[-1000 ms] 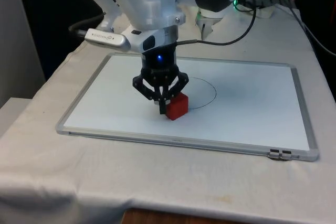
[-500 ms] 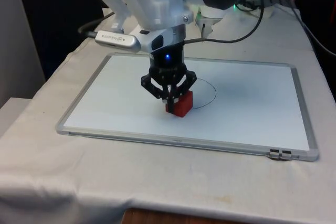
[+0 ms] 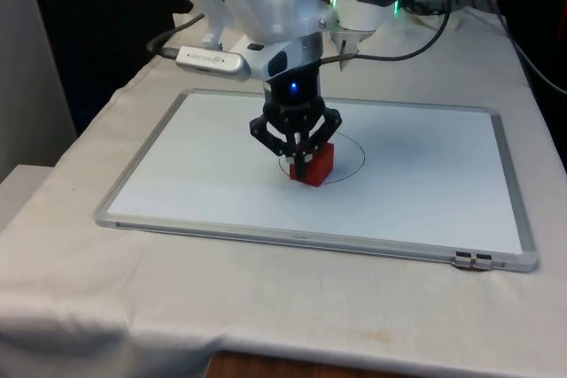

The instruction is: Push the cube into the marked area.

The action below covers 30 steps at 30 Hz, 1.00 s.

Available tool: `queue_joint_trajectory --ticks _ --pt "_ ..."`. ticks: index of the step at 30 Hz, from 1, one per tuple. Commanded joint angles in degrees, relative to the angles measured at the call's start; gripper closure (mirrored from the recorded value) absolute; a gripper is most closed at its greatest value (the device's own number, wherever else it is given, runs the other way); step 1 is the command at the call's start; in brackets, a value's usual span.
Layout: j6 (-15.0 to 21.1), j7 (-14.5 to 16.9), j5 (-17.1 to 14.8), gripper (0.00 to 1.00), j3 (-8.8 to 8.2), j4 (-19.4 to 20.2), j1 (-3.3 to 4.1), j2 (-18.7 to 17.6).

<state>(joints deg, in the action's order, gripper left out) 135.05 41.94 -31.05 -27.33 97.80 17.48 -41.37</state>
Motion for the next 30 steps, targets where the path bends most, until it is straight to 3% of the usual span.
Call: queue_joint_trajectory --ticks 1,8,9,10,17,18,26,27,30 --pt "0.97 0.34 0.06 1.00 -0.11 1.49 0.46 0.92" --pt "1.20 1.66 0.11 1.00 0.74 4.87 0.57 3.32" --pt "0.29 1.38 0.06 1.00 0.80 3.72 0.11 2.58" --pt "1.26 2.12 0.11 1.00 0.97 5.79 0.52 4.01" --pt "0.74 3.32 0.06 1.00 1.60 8.02 0.17 5.56" --pt "1.43 3.67 0.06 1.00 1.66 8.88 0.40 6.13" --pt "-0.40 3.78 0.52 1.00 2.29 5.61 -0.34 4.58" --pt "0.63 3.78 0.17 1.00 2.35 6.42 -0.06 4.81" --pt "-1.66 3.67 0.57 1.00 2.01 3.55 -0.74 4.01"
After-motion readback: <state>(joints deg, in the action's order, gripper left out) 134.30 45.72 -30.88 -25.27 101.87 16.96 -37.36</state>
